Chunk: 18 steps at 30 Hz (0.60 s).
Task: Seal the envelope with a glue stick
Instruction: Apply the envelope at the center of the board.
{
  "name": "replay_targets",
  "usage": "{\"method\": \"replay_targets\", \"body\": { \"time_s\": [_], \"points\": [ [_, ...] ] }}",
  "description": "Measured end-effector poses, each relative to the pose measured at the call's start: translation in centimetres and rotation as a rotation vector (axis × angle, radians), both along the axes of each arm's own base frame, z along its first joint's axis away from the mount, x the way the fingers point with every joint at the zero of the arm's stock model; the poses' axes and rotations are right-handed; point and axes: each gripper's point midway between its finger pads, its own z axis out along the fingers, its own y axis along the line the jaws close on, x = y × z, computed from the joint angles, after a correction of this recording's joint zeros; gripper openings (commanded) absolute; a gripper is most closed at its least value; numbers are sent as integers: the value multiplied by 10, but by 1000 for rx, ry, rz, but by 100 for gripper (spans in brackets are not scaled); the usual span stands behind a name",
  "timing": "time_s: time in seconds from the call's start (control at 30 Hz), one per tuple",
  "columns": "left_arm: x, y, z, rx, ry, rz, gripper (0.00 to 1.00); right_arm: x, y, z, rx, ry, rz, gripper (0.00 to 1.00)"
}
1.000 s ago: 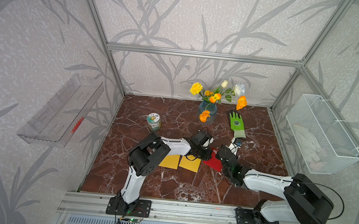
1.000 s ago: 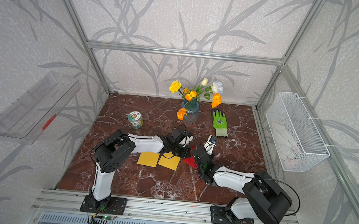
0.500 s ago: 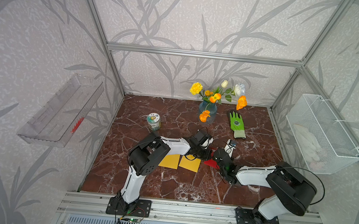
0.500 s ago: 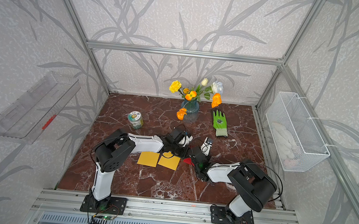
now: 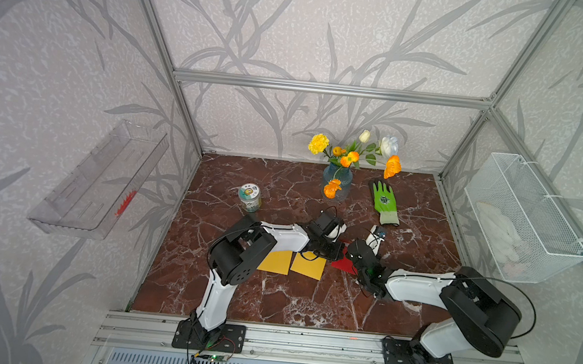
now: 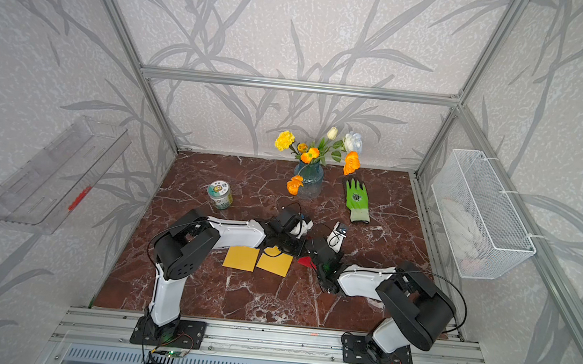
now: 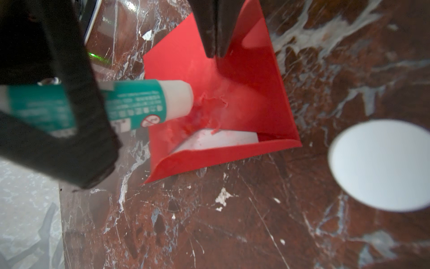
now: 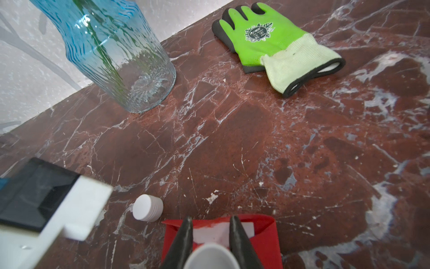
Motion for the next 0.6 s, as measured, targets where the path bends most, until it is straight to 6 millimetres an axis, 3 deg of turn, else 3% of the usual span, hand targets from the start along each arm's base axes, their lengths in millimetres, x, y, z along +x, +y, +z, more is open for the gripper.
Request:
{"method": "replay_targets", "body": {
  "time_s": [0.2,0.6],
  "points": [
    [1,0,0,-2,2,1,0,5,0,3,24,2,-16,0],
    [1,1,-1,-6,12,7,0,16,11,-15,18,37,-22,0]
  ]
}}
